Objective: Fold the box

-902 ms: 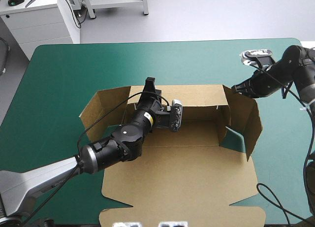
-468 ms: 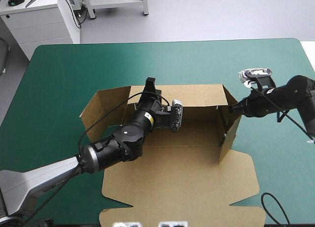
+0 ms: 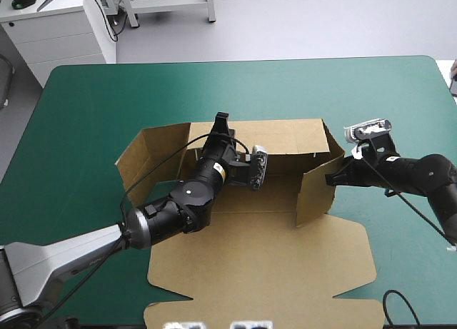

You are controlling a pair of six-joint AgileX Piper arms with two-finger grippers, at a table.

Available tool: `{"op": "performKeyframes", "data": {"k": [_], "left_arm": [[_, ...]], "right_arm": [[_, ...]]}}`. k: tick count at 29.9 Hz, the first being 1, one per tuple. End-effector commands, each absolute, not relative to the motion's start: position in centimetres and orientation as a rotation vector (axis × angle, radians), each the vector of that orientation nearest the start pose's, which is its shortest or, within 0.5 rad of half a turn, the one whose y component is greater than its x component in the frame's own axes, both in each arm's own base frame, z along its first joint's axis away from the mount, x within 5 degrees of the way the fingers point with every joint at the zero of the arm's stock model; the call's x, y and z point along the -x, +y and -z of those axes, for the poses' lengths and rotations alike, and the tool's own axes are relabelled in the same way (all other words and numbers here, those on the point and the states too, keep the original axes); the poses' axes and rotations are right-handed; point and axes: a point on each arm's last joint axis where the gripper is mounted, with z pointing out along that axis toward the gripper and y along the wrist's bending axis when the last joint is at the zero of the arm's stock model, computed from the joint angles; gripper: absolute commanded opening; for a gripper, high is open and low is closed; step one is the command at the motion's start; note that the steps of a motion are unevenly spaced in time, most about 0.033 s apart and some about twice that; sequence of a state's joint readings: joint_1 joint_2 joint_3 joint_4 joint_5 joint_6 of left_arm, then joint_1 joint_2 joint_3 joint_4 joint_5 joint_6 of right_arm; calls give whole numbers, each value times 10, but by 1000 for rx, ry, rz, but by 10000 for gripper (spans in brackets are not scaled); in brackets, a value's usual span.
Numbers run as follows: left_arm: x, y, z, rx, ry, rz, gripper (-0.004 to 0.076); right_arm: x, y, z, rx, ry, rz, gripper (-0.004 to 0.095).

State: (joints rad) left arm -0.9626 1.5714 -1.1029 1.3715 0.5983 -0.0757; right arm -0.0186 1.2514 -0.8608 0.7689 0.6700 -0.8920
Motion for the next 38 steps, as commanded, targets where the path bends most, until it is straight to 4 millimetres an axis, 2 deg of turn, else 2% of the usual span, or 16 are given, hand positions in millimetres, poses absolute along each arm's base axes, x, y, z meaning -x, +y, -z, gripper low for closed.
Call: {"op": "performKeyframes", "data": {"k": [1, 4, 9, 11, 21, 29, 38], "left_arm": [[-235, -257, -301, -1642, 1268, -712, -8], [-235, -257, -301, -1641, 1269, -713, -8], [-235, -257, -302, -1641, 1268, -724, -8], [-235, -256, -302, -1630, 1280, -718, -8], [-235, -257, -302, -1599, 1308, -694, -8], [-235, -256, -302, -1594, 1316, -702, -8], [-235, -256, -302, -1576, 1333, -688, -8]], "right_arm": [[-250, 35, -304, 523, 2173, -346, -17], [-249, 35, -304, 521, 2176, -348, 16], [-245, 34, -300, 626, 2218, -306, 289], [-243, 34, -301, 688, 2235, -297, 363], [-244, 38, -331, 784, 2196, -316, 376], [-237, 41, -329, 838, 2239, -392, 375], [-244, 43, -330, 768, 2207, -435, 375]]}}
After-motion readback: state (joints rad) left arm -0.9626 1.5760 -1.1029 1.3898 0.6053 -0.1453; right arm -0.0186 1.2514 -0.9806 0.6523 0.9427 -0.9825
